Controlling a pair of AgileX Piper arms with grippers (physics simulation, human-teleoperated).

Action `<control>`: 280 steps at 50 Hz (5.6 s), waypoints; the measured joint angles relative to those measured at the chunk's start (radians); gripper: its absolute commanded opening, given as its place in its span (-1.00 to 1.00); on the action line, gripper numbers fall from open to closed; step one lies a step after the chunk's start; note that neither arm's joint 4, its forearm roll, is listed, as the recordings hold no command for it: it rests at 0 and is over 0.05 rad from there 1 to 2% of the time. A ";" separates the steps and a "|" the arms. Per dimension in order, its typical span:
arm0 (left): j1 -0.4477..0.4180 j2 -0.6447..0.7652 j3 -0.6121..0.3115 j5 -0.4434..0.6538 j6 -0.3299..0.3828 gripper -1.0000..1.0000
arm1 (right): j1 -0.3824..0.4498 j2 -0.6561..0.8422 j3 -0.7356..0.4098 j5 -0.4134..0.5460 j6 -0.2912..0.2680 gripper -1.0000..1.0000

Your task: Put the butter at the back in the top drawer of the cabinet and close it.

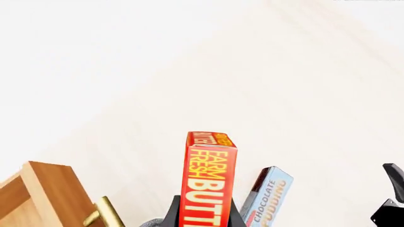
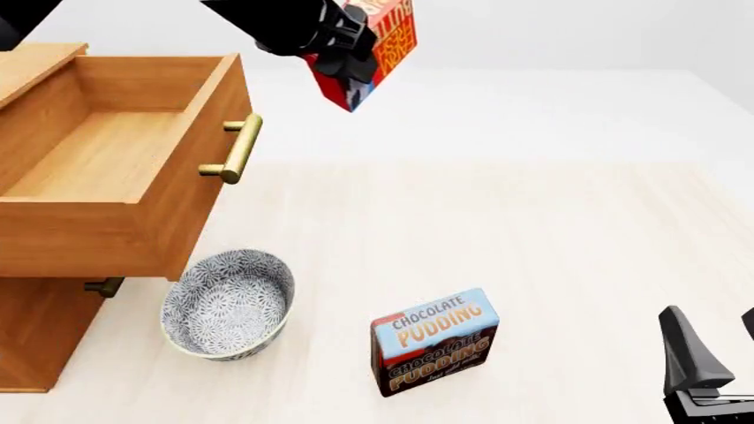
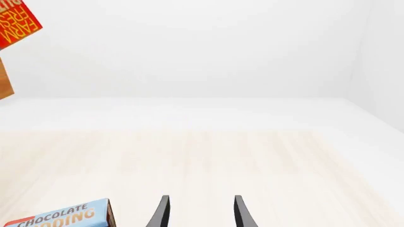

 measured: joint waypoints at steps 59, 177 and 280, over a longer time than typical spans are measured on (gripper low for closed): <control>0.254 -0.369 0.288 0.010 0.121 -1.00 | 0.000 0.000 0.000 0.000 0.000 1.00; 0.571 -0.410 0.506 -0.034 -0.019 -1.00 | 0.000 0.000 0.000 0.000 0.000 1.00; 0.655 -0.345 0.615 -0.123 -0.064 -1.00 | 0.000 0.000 0.000 0.000 0.000 1.00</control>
